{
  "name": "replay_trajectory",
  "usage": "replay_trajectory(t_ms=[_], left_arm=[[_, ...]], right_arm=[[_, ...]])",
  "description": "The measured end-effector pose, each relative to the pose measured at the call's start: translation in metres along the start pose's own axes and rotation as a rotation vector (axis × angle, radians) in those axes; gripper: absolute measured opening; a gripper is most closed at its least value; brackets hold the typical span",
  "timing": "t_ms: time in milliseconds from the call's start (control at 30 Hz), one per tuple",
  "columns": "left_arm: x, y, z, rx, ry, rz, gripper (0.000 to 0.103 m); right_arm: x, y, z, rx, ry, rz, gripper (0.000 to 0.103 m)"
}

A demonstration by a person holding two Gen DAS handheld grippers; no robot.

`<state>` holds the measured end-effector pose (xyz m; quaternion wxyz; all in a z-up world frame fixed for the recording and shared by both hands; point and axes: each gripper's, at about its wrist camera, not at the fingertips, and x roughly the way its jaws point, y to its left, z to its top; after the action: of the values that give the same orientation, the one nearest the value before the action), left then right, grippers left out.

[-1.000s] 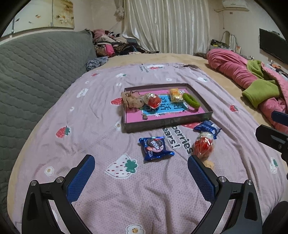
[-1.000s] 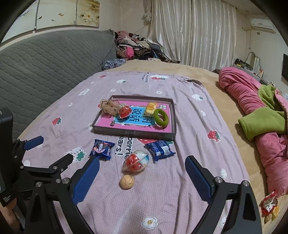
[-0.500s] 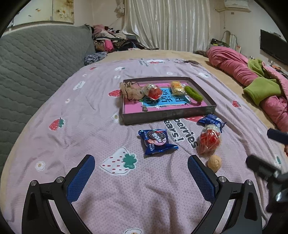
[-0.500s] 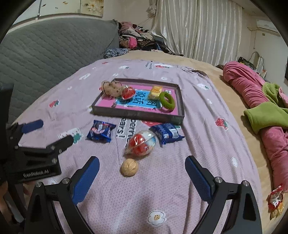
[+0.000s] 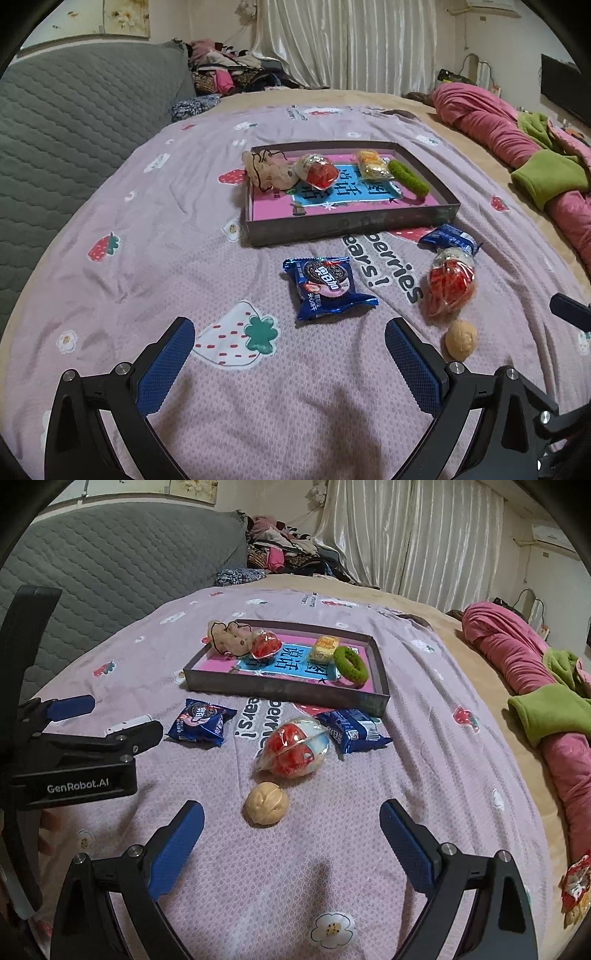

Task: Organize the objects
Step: 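Move the left gripper to the blue cookie packet while the right approaches the walnut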

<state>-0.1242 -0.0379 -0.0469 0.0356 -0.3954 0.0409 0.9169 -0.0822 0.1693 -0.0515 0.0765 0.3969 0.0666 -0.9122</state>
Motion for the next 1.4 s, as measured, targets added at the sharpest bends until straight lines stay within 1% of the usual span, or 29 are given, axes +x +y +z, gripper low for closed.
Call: replay_trajectory(t_ms=[233, 500, 800, 1000, 1133, 1200, 1267, 1333, 1400], left_arm=[[0.021, -0.003, 0.004, -0.005, 0.008, -0.011, 0.103], [0.046, -0.012, 0.011, -0.001, 0.027, -0.019, 0.103], [0.064, -0.019, 0.016, 0.012, 0.033, -0.016, 0.103], [0.077, -0.020, 0.021, 0.002, 0.033, -0.017, 0.103], [0.085, -0.020, 0.024, -0.003, 0.037, -0.010, 0.103], [0.089, -0.020, 0.025, -0.005, 0.045, -0.011, 0.103], [0.093, -0.019, 0.025, -0.009, 0.051, -0.013, 0.103], [0.097, -0.019, 0.025, -0.011, 0.056, -0.014, 0.103], [0.100, -0.019, 0.024, -0.010, 0.061, -0.008, 0.103]], right_arm=[[0.016, -0.001, -0.007, 0.022, -0.004, 0.017, 0.096], [0.032, -0.001, -0.009, 0.024, -0.001, 0.005, 0.096], [0.046, -0.005, -0.009, 0.041, 0.006, 0.007, 0.096], [0.053, -0.001, -0.010, 0.024, 0.012, 0.005, 0.096], [0.055, -0.004, -0.009, 0.039, 0.009, 0.023, 0.091], [0.059, -0.004, -0.009, 0.041, 0.019, 0.024, 0.091], [0.061, -0.003, -0.009, 0.042, 0.019, 0.028, 0.088], [0.065, -0.003, -0.008, 0.040, 0.030, 0.039, 0.082], [0.069, -0.002, -0.007, 0.041, 0.043, 0.044, 0.079]])
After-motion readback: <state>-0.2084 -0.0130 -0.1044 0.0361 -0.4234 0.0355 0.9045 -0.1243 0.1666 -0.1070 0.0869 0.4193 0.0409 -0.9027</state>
